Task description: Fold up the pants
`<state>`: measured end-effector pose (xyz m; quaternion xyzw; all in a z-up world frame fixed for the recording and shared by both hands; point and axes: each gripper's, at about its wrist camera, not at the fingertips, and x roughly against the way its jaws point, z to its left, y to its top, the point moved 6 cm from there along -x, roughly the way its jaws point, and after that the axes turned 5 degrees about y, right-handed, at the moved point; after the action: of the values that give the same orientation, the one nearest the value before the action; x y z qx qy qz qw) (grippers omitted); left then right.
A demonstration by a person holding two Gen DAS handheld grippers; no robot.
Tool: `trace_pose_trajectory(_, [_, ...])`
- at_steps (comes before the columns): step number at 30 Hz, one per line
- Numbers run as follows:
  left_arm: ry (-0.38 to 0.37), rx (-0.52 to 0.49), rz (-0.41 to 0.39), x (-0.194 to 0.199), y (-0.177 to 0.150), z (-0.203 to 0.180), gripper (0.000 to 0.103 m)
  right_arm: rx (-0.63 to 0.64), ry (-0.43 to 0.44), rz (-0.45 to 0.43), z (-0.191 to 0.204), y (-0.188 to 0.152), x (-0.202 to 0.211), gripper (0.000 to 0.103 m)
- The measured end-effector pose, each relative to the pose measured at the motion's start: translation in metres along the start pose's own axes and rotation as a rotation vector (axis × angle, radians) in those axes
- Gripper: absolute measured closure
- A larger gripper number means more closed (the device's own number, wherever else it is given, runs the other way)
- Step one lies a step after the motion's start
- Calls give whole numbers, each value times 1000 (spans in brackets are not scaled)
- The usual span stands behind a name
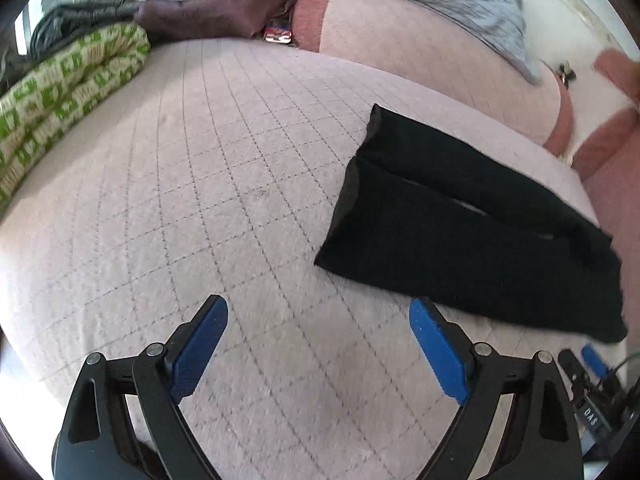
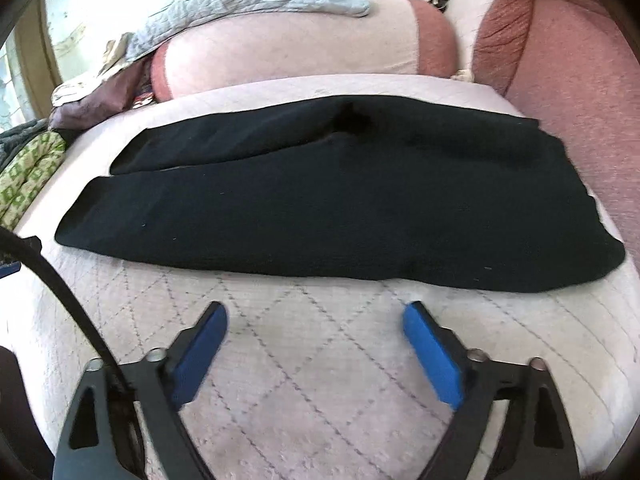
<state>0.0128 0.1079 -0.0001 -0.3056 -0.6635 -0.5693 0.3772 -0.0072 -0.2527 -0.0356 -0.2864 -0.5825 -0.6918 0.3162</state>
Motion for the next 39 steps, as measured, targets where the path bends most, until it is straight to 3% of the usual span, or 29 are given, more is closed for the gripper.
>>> trace_pose_trajectory(2, [-7,4,2,-5,3,1,11,-41,4,-3,-8,2,7,24])
trace_pose_trajectory(11, [-16,-23,22,-30,8,1,11,-364,-21,-63,-84,11,26,24])
trace_pose_trajectory(18, [-20,-49,68,-43,24,-16,11,-376,-27,-65,-89,16,23,25])
trace_pose_trajectory(25, [-60,-76,-13,-19,59,-20,11,-234,-58,-133,-93,46,64,25])
trace_pose_trajectory(28, [-7,-115,-17,-29,65,-20,11,-153,-52,-87,-90,59,58,25])
trace_pose_trajectory(30, [11,-100,7,-40,60,-16,11,-166,-48,-32,-92,57,50,25])
trace_pose_trajectory(35, [-38,-10,87,-63,44,3,11,-357,-7,51,-114,34,37,25])
trace_pose_trajectory(39, [-42,-54,80,-67,50,0,10,-498,-32,80,-144,19,29,25])
